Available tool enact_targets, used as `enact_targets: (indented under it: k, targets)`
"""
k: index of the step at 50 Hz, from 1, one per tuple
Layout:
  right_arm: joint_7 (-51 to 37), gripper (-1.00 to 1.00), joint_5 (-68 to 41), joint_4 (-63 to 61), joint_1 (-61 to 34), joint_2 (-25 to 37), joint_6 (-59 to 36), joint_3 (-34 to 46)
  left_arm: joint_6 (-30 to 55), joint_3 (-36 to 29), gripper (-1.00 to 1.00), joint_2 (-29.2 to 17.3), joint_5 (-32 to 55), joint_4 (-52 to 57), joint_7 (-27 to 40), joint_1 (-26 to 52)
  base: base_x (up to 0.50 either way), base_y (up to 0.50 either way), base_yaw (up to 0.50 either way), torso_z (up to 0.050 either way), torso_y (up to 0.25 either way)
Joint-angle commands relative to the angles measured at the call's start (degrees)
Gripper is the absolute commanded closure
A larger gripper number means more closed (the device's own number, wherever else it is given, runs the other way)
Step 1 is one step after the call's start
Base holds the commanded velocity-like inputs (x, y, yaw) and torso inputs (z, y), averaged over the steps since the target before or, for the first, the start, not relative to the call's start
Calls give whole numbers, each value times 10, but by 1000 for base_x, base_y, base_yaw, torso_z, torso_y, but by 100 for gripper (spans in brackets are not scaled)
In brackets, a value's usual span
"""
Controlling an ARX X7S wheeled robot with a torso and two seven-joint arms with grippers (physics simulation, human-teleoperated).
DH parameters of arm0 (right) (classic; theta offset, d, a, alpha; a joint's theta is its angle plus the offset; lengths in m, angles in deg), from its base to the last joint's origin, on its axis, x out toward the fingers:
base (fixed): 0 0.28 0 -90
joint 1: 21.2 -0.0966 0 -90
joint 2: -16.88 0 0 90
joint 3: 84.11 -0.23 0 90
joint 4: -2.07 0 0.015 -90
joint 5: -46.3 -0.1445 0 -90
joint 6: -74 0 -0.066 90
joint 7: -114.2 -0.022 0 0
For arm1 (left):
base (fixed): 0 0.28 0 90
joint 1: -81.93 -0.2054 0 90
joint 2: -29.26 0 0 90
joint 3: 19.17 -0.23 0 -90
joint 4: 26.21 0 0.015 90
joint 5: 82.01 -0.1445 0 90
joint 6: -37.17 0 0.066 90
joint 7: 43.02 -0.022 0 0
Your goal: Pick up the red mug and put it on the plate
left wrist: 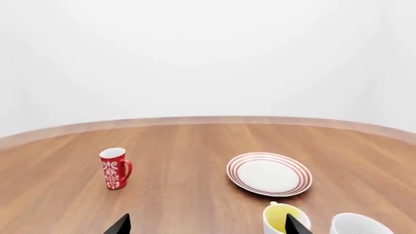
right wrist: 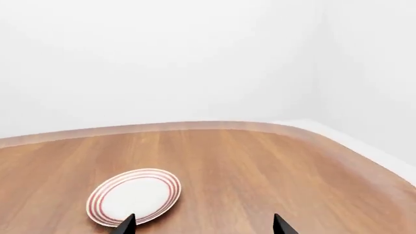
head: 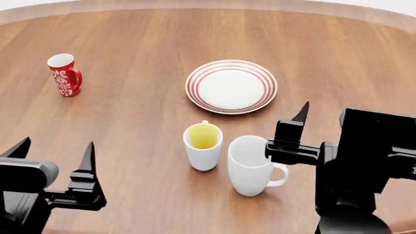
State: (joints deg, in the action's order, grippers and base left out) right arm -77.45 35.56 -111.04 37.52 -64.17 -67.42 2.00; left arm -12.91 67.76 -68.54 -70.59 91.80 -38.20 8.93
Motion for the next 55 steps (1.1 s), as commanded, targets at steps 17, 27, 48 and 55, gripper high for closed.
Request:
enact_targets:
  k: [17,27,48,55]
  targets:
    - [-36,-100,12,79,-73,30,-15,-44,-6,4,-100,-11,14,-16,10,1,117,0,0,0,0]
    - [-40,-100,13,87,-73,32,-12,-42,-13,4,-100,-13,19,-22,12,-2,500,0,0,0,0]
    - [-39,-100,6,110,-74,31,-4,-34,-18,3,-100,-19,28,-26,19,-2,500,0,0,0,1]
    - [-38,-100,5,116,-77,32,-5,-28,-16,2,-100,-22,31,-23,22,-1,500,0,0,0,0]
